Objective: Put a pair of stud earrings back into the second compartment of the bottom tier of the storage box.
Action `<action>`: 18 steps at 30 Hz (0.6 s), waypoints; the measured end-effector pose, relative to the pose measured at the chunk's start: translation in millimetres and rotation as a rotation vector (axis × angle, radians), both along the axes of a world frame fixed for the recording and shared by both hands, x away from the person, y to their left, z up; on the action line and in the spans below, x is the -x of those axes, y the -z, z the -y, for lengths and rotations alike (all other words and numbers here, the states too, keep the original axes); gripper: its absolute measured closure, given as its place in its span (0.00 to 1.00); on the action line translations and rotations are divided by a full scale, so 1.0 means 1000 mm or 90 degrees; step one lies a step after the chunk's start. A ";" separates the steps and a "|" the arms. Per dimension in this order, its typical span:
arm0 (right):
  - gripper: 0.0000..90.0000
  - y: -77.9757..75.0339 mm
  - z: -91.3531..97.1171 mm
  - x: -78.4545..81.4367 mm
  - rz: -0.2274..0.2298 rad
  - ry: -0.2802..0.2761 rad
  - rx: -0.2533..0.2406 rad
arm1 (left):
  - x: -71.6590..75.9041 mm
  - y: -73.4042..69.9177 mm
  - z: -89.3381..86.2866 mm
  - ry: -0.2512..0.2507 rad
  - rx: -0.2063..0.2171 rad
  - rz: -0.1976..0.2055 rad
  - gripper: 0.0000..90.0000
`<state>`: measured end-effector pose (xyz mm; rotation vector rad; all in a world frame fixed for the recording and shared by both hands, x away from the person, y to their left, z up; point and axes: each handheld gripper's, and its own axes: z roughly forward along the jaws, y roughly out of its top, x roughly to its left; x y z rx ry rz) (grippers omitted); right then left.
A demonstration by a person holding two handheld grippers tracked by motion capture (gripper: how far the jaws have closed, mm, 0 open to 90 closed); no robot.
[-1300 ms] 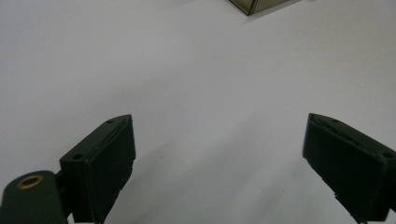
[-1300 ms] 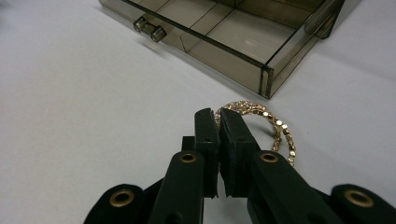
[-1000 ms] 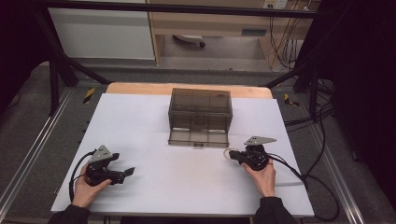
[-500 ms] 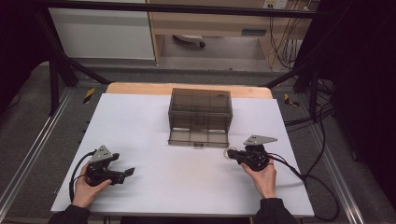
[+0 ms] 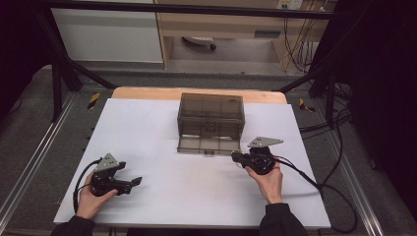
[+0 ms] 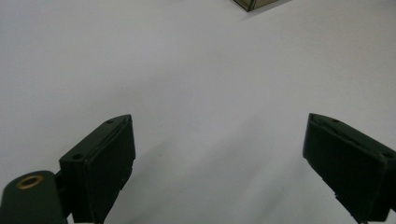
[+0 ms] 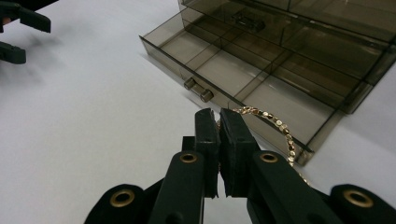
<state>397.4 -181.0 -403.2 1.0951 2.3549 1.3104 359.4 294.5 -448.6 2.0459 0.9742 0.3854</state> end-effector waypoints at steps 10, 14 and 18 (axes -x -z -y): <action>0.96 -0.006 -0.022 -0.011 0.010 -0.008 0.002 | 0.000 0.001 0.001 -0.004 -0.010 0.001 0.09; 0.96 -0.007 -0.030 -0.017 0.008 -0.010 0.010 | 0.000 0.000 0.001 -0.004 -0.009 0.003 0.09; 0.96 -0.007 -0.039 -0.024 0.006 -0.013 0.014 | 0.000 0.001 0.002 -0.002 -0.012 0.002 0.09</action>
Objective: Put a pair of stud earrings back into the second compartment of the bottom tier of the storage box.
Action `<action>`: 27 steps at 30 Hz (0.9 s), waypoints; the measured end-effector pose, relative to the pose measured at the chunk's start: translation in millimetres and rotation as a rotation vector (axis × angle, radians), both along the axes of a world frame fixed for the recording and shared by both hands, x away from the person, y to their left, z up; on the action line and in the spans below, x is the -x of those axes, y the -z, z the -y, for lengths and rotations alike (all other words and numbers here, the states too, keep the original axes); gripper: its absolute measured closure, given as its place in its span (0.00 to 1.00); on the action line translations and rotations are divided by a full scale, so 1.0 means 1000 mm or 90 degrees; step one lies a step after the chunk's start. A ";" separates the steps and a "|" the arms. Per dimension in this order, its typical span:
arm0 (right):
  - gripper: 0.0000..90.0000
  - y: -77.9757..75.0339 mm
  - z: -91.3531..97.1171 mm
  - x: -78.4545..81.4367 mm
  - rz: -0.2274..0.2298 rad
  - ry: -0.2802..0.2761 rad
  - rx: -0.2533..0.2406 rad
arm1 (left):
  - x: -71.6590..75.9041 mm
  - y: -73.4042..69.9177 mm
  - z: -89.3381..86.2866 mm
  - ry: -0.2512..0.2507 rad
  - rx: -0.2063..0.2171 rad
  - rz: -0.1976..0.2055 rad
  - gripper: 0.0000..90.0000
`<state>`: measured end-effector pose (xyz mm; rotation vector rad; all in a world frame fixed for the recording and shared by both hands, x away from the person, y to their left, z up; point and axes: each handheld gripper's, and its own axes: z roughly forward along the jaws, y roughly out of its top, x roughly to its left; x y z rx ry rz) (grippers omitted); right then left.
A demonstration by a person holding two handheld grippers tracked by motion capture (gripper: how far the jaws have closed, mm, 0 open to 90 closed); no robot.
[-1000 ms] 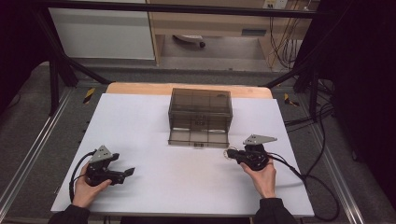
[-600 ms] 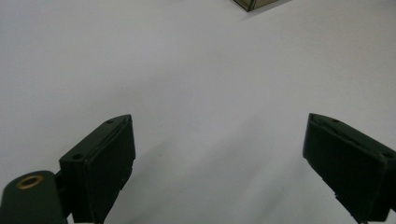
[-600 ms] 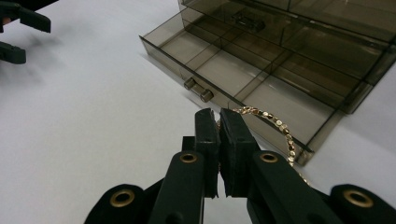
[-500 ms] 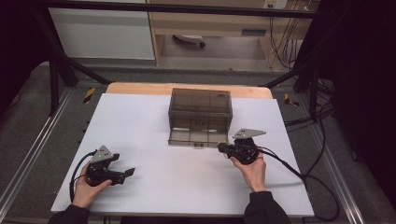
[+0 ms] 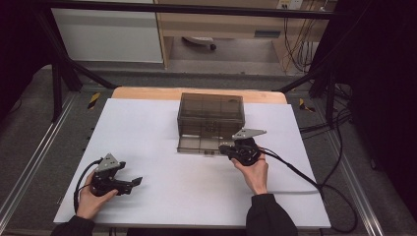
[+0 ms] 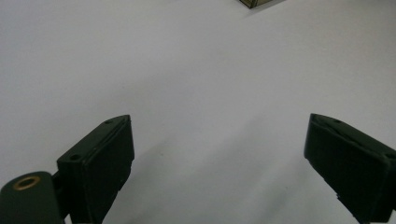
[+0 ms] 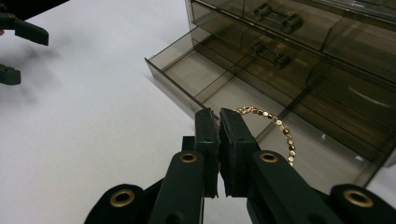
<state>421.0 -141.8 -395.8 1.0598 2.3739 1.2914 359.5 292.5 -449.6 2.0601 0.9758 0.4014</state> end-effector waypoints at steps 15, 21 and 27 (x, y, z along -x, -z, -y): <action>0.96 0.009 -0.038 -0.029 -0.008 -0.006 0.019 | 0.000 0.000 0.001 0.004 -0.001 -0.001 0.09; 0.96 0.015 -0.045 -0.037 -0.021 -0.003 0.026 | 0.000 0.000 0.000 0.003 0.001 -0.002 0.09; 0.96 0.025 -0.052 -0.048 -0.031 0.000 0.028 | 0.000 0.000 0.000 0.002 0.002 -0.003 0.09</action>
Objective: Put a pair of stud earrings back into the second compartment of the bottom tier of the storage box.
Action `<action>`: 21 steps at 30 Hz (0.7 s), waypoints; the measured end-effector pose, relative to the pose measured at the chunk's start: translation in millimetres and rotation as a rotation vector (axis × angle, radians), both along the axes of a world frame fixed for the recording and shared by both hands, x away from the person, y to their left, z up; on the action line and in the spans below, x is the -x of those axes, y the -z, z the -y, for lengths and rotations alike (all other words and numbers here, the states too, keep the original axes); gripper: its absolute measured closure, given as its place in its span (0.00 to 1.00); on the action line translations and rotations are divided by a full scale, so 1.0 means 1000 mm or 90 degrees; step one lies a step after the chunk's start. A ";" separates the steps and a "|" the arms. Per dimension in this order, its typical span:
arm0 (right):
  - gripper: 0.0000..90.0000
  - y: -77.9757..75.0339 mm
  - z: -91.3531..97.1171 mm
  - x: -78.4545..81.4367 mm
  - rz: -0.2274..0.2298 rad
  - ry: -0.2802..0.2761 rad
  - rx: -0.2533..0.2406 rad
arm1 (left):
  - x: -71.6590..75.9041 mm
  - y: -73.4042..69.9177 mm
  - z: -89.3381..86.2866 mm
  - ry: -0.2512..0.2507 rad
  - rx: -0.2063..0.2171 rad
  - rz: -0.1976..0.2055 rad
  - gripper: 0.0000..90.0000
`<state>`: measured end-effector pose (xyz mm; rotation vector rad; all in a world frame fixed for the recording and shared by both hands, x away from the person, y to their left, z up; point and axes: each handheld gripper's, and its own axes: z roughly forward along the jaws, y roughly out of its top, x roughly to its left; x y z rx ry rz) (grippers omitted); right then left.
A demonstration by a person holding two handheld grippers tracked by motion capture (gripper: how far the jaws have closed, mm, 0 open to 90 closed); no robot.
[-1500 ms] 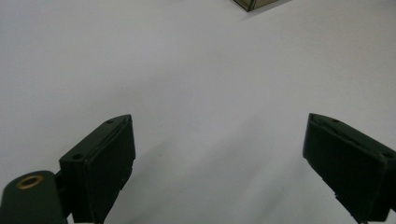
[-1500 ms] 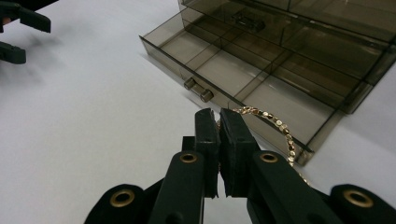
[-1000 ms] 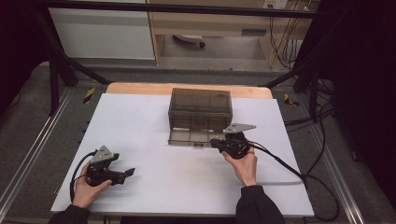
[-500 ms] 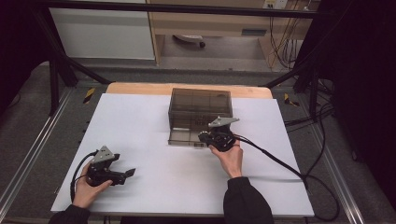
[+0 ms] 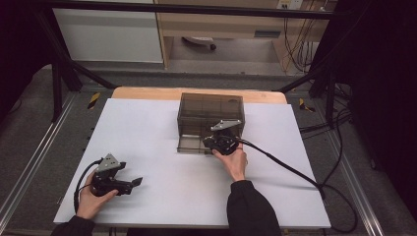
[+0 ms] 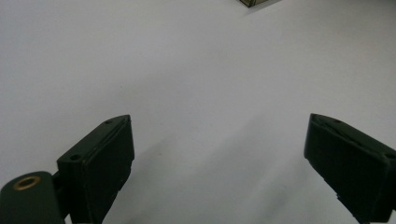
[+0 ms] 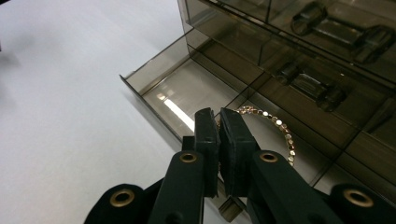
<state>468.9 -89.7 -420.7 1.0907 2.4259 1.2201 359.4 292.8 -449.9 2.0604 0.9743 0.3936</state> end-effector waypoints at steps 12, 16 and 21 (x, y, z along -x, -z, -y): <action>0.96 0.016 -0.004 -0.009 -0.011 0.016 0.020 | 0.000 0.000 0.000 0.000 0.000 0.000 0.09; 0.93 0.016 -0.004 -0.010 -0.006 0.018 0.021 | 0.000 0.000 0.000 0.000 0.000 0.000 0.09; 0.87 0.008 -0.001 -0.006 0.010 0.012 0.016 | 0.000 0.000 -0.001 0.000 0.000 0.001 0.09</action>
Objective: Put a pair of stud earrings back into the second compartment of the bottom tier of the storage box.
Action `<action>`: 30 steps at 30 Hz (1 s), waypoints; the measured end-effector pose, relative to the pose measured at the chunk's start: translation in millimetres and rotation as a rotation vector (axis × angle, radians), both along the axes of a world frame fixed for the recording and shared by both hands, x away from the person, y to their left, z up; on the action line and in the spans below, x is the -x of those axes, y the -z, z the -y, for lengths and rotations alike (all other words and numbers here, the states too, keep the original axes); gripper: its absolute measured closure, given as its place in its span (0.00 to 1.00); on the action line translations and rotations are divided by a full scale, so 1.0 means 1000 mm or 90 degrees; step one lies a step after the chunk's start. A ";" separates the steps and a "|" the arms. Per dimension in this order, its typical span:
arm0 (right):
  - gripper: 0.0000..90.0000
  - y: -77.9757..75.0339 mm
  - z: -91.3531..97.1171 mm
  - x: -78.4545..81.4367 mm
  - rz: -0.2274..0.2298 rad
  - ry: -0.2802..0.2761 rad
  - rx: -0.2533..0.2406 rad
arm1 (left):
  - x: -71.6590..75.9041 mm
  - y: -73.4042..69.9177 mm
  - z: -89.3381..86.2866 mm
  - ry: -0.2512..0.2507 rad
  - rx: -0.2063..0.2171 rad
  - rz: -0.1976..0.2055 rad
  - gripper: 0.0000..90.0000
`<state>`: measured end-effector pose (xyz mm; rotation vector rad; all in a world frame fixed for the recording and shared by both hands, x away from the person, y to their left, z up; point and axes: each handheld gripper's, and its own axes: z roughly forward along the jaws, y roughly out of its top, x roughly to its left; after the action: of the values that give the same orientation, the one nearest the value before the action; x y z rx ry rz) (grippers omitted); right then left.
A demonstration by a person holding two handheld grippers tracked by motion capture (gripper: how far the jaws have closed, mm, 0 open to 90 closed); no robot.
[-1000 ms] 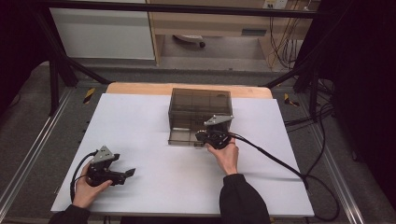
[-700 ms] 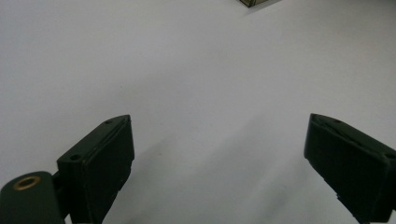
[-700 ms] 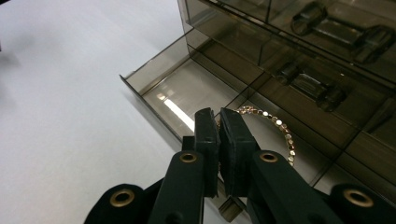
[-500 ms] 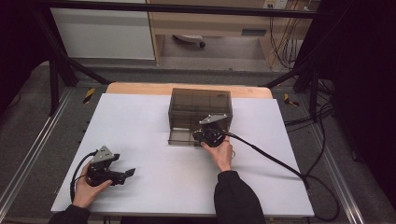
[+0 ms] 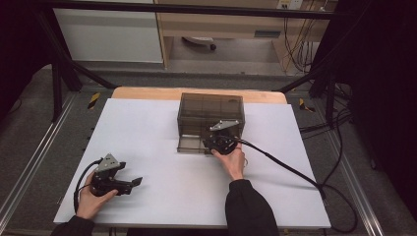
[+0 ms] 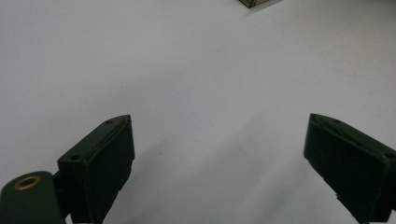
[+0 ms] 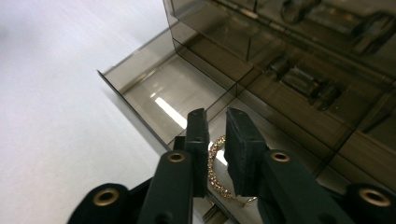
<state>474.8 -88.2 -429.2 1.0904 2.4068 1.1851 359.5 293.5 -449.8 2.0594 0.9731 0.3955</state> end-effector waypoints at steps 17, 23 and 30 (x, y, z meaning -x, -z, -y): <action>0.35 -0.034 0.018 0.031 0.053 -0.006 0.017 | 0.000 0.000 0.000 0.000 -0.002 0.000 0.09; 0.19 -0.039 0.032 0.041 0.041 0.010 -0.004 | 0.000 0.000 0.000 -0.001 -0.002 0.000 0.09; 0.09 -0.040 0.052 0.053 0.034 0.011 -0.019 | 0.000 0.001 0.000 -0.001 -0.003 0.000 0.09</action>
<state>421.9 -140.2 -389.4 1.0724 2.3421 1.2319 359.1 293.4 -450.4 2.0629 0.9752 0.3992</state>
